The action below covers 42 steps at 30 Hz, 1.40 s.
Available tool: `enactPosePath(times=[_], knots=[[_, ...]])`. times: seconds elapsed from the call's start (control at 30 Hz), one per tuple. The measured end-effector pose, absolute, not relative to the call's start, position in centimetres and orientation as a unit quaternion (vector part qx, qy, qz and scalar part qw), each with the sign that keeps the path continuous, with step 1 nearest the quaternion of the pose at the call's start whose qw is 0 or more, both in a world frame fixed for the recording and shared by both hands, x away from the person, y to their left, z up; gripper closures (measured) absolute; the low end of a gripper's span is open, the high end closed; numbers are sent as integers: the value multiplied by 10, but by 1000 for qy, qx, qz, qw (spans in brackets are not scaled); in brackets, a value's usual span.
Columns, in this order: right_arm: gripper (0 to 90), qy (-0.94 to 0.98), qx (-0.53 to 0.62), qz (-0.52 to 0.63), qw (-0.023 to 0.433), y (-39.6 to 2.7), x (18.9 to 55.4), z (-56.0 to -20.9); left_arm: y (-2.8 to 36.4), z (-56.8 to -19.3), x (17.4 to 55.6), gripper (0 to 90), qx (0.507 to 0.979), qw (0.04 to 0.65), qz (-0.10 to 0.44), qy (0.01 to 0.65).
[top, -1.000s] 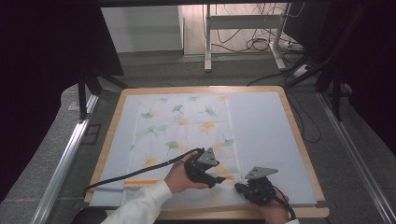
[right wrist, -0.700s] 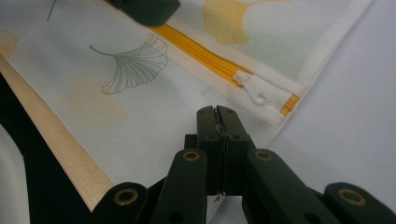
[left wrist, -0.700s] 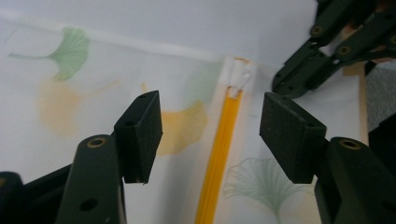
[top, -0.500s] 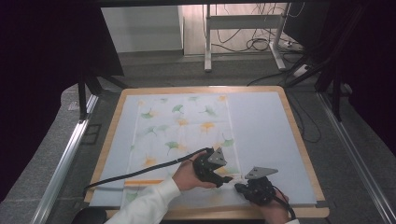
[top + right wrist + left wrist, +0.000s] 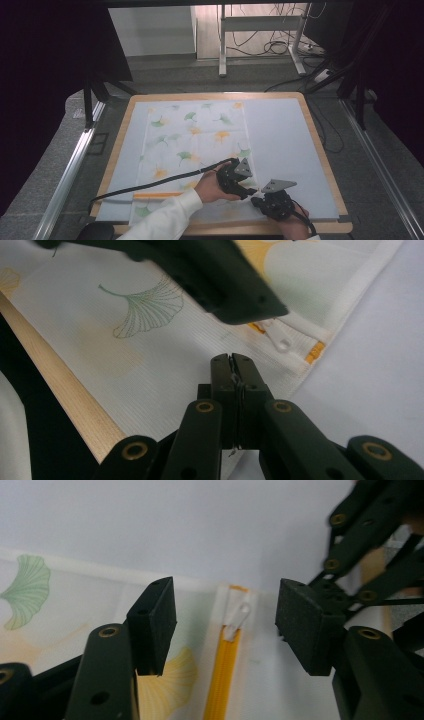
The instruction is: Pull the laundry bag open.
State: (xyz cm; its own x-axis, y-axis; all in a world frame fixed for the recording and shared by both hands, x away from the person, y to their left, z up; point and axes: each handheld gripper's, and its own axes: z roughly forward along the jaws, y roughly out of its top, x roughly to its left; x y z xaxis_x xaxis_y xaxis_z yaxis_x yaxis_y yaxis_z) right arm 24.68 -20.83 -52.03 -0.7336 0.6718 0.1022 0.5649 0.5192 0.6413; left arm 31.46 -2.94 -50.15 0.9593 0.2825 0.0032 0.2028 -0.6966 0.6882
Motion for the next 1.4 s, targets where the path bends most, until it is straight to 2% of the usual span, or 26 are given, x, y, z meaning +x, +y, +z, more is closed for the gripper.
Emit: enactPosePath(times=[0.7,0.87,1.03,1.17,1.4], knots=[[883,868,357,336,76,-209,247,-520,-41,-525,324,449,915,374,29,150],[882,868,357,336,76,-209,247,-520,-41,-525,323,558,915,376,18,145],[883,869,356,336,76,-209,248,-520,-40,-524,323,710,916,374,16,146],[882,869,356,336,76,-209,248,-520,-40,-523,324,783,914,374,17,154],[882,869,355,336,75,-209,248,-520,-41,-524,325,817,909,379,3,174]])
